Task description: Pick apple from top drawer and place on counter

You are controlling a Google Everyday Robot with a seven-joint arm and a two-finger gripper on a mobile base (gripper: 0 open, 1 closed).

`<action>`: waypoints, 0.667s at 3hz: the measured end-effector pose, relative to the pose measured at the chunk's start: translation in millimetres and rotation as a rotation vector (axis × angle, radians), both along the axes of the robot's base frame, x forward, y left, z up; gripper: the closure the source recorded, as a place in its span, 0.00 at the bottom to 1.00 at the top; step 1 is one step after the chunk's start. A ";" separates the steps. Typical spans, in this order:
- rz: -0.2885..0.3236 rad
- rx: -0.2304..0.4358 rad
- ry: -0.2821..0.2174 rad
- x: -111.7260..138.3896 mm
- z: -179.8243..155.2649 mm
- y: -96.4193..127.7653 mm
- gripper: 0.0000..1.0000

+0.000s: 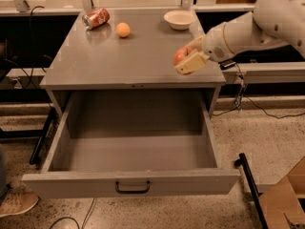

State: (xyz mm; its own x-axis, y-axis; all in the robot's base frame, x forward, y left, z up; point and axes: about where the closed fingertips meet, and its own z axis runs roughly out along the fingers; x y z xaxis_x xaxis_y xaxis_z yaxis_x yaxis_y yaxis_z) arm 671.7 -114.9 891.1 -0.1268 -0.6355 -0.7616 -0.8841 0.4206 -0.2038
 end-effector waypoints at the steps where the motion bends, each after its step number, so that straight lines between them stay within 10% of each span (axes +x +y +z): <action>1: -0.052 0.006 0.028 38.3 -4.5 -0.3 1.00; 2: -0.079 0.021 0.072 67.0 -15.6 2.6 1.00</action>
Offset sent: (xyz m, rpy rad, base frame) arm 0.1023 -0.0003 -0.0235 0.0390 0.1167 -0.1215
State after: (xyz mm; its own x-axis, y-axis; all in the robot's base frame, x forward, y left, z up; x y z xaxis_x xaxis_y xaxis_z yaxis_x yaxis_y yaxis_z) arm 738.7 -112.4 875.5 -0.2308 -0.6053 -0.7618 -0.8598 0.4935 -0.1315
